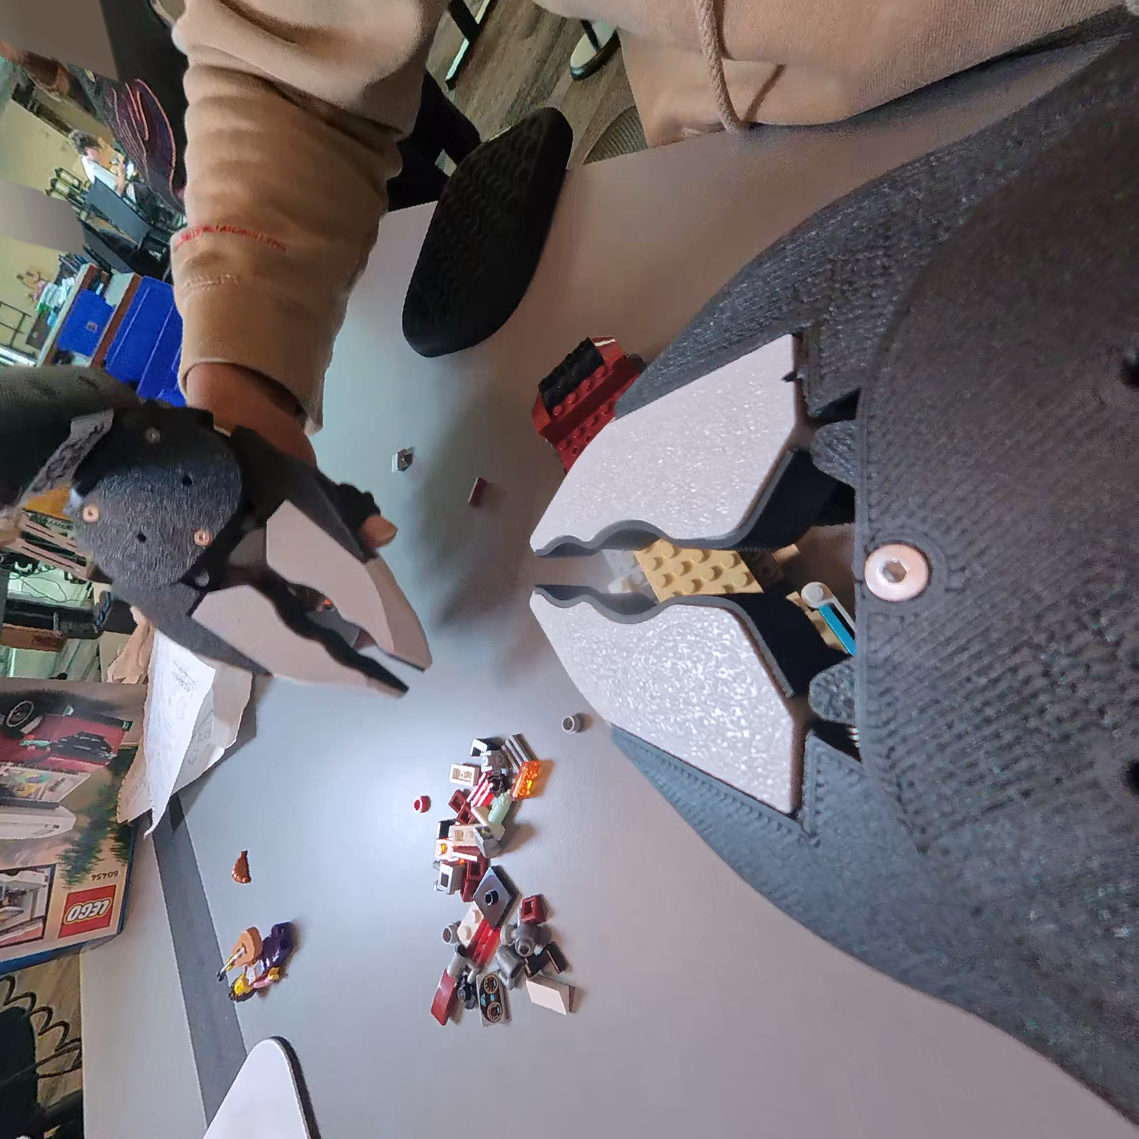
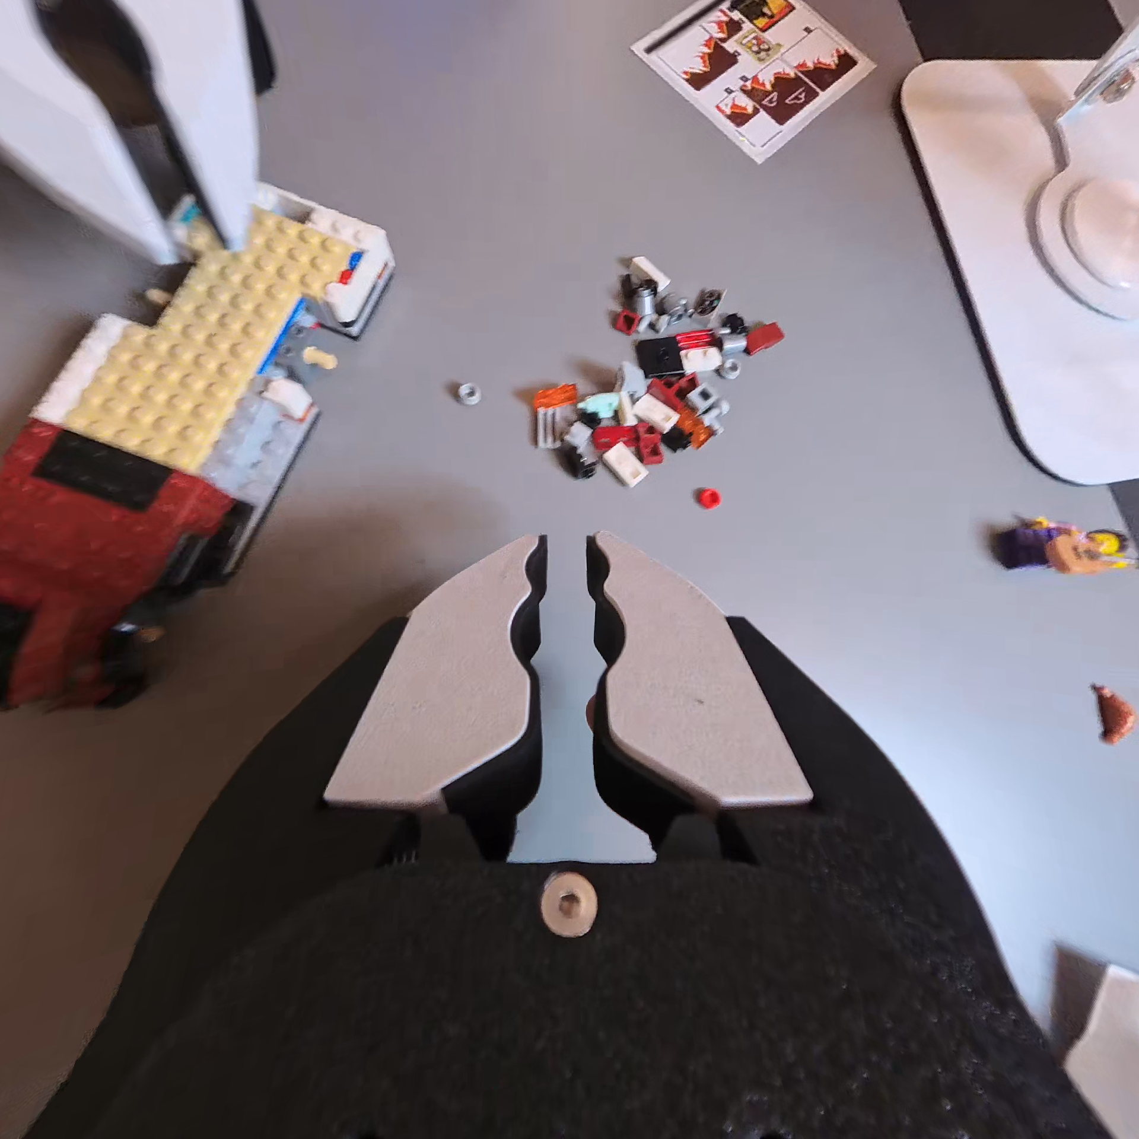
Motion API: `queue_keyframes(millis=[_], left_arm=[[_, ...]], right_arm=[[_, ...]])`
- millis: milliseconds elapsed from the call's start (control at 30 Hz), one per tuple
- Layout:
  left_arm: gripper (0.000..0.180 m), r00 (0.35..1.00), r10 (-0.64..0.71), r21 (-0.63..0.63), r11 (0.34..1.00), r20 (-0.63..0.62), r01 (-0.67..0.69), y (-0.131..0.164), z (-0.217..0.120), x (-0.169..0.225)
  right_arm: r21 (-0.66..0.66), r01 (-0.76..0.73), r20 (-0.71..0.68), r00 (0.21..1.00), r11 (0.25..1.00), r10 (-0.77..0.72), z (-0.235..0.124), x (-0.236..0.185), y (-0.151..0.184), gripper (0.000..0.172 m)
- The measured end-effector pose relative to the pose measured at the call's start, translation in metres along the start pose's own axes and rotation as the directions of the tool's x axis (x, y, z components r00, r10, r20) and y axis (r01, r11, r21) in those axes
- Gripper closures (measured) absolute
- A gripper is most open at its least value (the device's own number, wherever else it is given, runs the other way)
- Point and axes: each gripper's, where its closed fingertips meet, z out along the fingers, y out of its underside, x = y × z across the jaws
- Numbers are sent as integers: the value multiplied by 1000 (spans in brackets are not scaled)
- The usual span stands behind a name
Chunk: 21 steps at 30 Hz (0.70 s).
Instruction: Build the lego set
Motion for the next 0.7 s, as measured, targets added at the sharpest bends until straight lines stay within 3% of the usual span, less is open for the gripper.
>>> queue_keyframes(millis=[467, 700], left_arm=[[174, 1000, -9, -15, 1000, -6, 9, 5, -1, -8], [174, 1000, -1, -16, 1000, -6, 1, 5, -2, -8]], right_arm=[[-62, 66, 75, 995, 996, -61, 58, 51, -39, 163], [-107, 167, 174, 974, 980, -147, 61, 39, -33, 162]])
